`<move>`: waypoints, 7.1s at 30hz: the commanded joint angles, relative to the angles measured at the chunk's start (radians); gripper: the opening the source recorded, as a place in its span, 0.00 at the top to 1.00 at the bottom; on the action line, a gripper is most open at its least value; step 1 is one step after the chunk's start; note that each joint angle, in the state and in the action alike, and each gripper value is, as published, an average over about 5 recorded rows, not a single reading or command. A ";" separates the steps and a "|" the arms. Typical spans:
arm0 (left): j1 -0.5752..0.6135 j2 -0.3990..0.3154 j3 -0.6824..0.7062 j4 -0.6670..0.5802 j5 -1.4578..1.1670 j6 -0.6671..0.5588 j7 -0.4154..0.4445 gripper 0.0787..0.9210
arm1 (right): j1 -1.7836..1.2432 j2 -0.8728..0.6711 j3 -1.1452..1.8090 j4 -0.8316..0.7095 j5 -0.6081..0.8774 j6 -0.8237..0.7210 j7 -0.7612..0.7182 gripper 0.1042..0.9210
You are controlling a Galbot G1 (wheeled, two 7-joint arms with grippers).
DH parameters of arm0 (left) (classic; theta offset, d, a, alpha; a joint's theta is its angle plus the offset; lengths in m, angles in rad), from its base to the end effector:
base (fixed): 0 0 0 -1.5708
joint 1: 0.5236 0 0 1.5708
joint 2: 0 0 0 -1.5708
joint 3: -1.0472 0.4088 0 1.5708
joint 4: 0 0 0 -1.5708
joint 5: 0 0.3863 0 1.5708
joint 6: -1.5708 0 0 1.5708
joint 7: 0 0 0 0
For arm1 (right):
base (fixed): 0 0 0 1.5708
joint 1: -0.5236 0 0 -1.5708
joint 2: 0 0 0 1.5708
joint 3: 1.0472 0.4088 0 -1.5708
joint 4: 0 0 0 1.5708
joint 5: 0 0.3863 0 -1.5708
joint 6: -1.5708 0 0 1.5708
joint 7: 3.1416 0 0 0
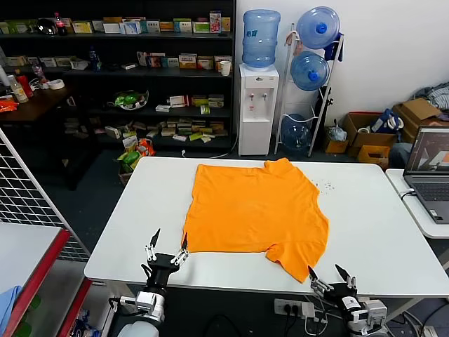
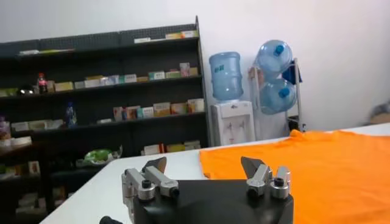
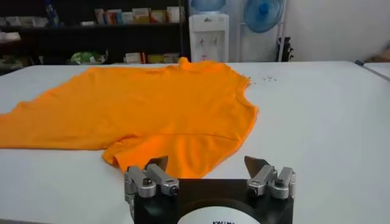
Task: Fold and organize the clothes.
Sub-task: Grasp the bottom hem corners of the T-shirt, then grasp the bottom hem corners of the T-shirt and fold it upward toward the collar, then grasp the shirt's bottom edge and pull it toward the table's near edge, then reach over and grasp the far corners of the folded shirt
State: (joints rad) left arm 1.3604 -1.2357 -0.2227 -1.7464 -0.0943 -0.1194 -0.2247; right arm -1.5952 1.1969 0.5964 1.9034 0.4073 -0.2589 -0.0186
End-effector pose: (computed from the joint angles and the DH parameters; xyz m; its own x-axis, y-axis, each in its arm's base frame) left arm 0.2349 0.0058 -0.4538 -0.9873 0.1384 0.0785 0.1483 0.9793 0.1379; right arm 0.1788 -0.1280 -0.4061 -0.8882 -0.0798 0.4525 -0.0641 0.9967 0.0499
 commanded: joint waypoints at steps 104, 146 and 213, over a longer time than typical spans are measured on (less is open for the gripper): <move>-0.321 0.097 0.158 0.171 -0.150 0.328 0.045 0.76 | 0.477 -0.064 -0.196 -0.374 -0.127 0.114 -0.011 0.65; -0.203 0.201 0.131 0.012 -0.271 0.451 0.037 0.96 | 0.175 -0.171 -0.104 -0.112 -0.032 -0.094 0.075 0.98; -0.869 -0.118 0.265 0.911 -0.318 0.356 0.115 0.12 | 1.087 0.050 -0.407 -1.082 0.038 -0.083 -0.200 0.14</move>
State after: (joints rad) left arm 0.5765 -1.2503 0.0236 -1.0698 -0.4481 0.2489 -0.1331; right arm -0.6121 1.1526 0.2246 1.0316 0.5414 -0.3523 -0.1437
